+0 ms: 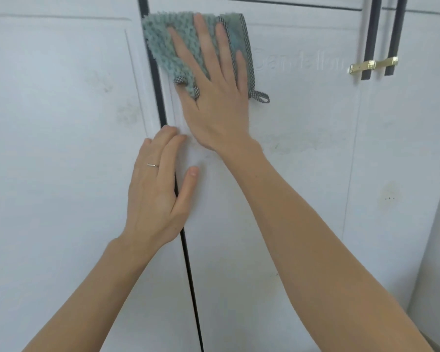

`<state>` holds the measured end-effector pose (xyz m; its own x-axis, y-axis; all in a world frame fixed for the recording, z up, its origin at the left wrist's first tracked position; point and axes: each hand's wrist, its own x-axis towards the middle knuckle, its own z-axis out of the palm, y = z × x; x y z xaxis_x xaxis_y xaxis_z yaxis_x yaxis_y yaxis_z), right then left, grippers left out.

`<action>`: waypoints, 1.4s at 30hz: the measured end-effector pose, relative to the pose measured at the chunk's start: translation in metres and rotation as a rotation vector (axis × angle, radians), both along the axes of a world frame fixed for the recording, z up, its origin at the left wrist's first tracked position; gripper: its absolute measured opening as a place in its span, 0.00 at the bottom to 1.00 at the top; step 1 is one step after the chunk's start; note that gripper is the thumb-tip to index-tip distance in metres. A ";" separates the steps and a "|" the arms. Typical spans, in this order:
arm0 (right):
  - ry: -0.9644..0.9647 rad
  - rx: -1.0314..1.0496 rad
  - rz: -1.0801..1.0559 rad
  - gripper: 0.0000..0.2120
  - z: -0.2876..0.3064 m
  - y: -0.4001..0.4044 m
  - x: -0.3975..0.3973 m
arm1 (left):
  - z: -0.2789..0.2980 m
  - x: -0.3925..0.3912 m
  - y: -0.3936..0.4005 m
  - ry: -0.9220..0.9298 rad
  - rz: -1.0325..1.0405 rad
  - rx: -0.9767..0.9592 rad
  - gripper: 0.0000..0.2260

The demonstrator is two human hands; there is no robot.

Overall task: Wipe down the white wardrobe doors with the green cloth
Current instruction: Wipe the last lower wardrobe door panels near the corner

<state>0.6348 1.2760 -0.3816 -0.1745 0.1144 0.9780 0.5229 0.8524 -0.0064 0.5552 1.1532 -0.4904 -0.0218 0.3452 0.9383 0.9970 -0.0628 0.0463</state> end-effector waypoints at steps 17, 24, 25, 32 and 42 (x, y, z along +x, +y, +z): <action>-0.134 0.099 0.034 0.28 -0.020 0.009 0.015 | 0.021 0.008 0.015 0.043 0.080 0.055 0.20; 0.322 -0.395 0.091 0.33 0.026 0.128 0.109 | 0.029 0.005 0.023 0.053 0.081 0.072 0.21; 0.384 -0.451 0.136 0.33 0.026 0.132 0.114 | 0.028 0.004 0.023 0.054 0.072 0.064 0.21; 0.196 -0.170 0.073 0.30 -0.024 0.058 0.041 | 0.029 0.003 0.018 -0.005 0.023 0.061 0.22; 0.279 -0.320 0.101 0.29 -0.064 0.117 0.102 | 0.028 0.007 0.023 -0.045 0.000 0.082 0.20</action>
